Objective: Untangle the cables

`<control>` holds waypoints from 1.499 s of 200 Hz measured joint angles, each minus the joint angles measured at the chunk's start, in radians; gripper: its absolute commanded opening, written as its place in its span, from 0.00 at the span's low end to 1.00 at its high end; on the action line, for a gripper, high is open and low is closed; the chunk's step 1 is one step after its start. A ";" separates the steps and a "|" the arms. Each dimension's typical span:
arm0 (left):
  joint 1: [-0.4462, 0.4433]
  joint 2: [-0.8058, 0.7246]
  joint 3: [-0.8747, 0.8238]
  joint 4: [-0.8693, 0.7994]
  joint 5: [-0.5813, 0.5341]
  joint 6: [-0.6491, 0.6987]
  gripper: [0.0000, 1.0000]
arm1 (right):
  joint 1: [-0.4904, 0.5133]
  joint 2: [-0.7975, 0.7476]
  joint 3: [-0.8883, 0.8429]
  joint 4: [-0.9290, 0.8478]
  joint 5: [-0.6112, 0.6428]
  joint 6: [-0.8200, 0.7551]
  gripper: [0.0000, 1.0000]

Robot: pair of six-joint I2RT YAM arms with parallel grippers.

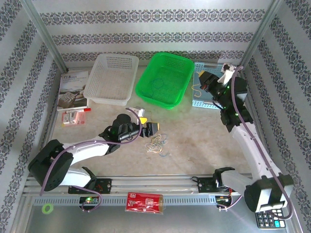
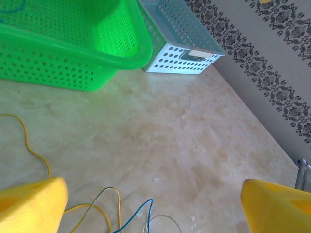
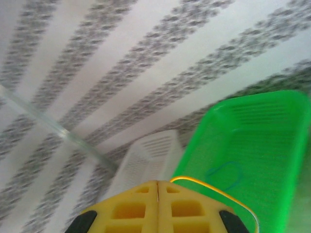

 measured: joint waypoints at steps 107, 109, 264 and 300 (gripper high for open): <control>0.000 -0.206 0.000 -0.175 -0.066 -0.046 1.00 | -0.154 0.304 0.050 0.031 0.126 -0.160 0.00; 0.000 -0.208 0.001 -0.179 -0.066 -0.047 1.00 | -0.156 0.310 0.054 0.032 0.126 -0.161 0.00; 0.000 -0.261 0.000 -0.234 -0.092 -0.066 1.00 | -0.227 0.531 0.140 0.013 0.054 -0.175 0.00; 0.000 -0.261 0.000 -0.234 -0.092 -0.066 1.00 | -0.227 0.530 0.154 0.016 0.025 -0.174 0.00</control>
